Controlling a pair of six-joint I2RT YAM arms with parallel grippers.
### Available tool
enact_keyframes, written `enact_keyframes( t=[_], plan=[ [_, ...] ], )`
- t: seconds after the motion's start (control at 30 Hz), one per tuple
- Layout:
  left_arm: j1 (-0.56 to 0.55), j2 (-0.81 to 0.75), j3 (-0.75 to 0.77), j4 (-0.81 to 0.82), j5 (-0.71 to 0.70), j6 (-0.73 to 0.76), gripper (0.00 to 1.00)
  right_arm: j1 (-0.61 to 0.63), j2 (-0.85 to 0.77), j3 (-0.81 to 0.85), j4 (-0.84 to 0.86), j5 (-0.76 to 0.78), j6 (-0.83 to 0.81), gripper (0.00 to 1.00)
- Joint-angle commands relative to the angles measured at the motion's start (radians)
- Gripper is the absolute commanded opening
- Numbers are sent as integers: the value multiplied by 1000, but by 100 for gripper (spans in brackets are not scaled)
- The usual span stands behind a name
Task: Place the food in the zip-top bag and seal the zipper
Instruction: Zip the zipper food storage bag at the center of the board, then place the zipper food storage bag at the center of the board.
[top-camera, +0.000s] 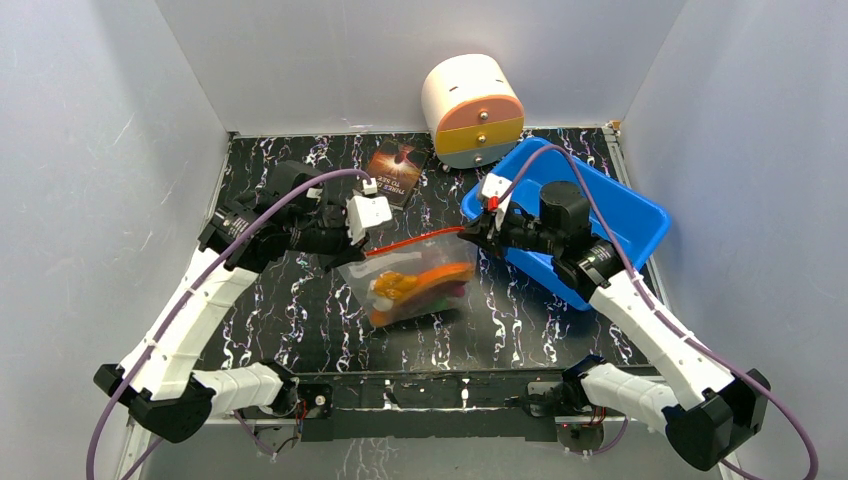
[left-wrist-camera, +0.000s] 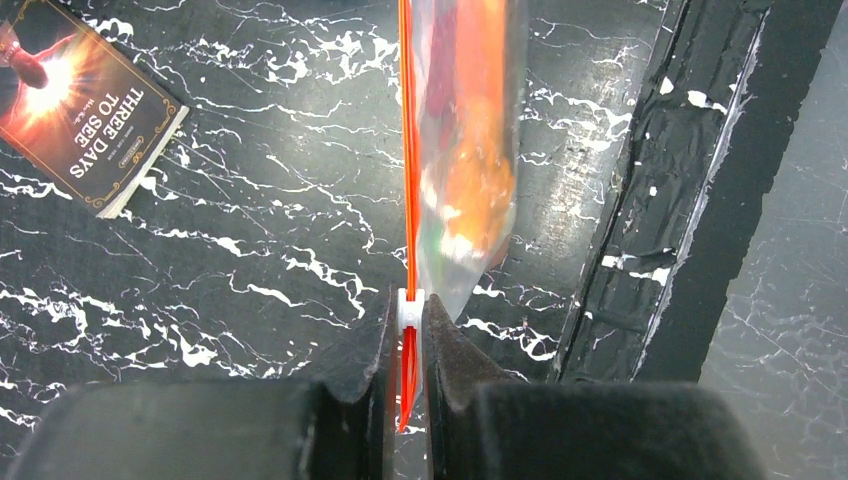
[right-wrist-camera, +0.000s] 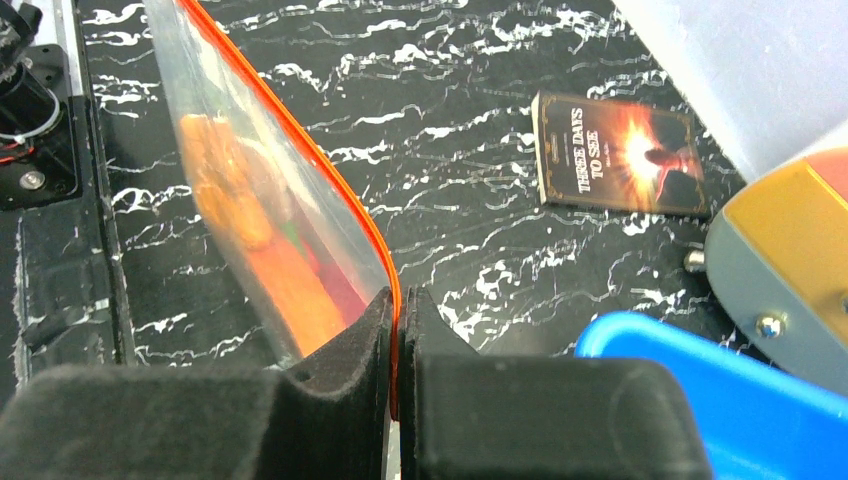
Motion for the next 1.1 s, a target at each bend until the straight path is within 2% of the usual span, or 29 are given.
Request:
enact_keyframes(
  t=[0.0,0.33,0.57,0.7,0.77,0.83,0.93,1.07],
  plan=[
    [11,-58,-21,-80,-47,0,0,-49,-61,-2,-39,47,-8,0],
    [12,-106,-86,-100,-79,11,0,-141,-148,-68,-66,49,62,0],
    [12,-113,-82,-96,-97,-20,0,-146,-136,-6,-120,4,41,0],
    [12,-111,-114,-77,-107,-26,0,-146,-109,2,-108,-40,28,0],
    [11,-102,-129,-55,-123,-28,0,-146,-87,-7,-81,-10,16,0],
    [12,-89,-141,-17,-153,-48,0,-146,-65,-13,-20,30,22,5],
    [12,-65,-160,66,-190,-95,0,-146,-13,5,63,72,43,21],
    [28,-6,-158,143,-241,-170,0,-146,48,46,97,65,85,37]
  ],
)
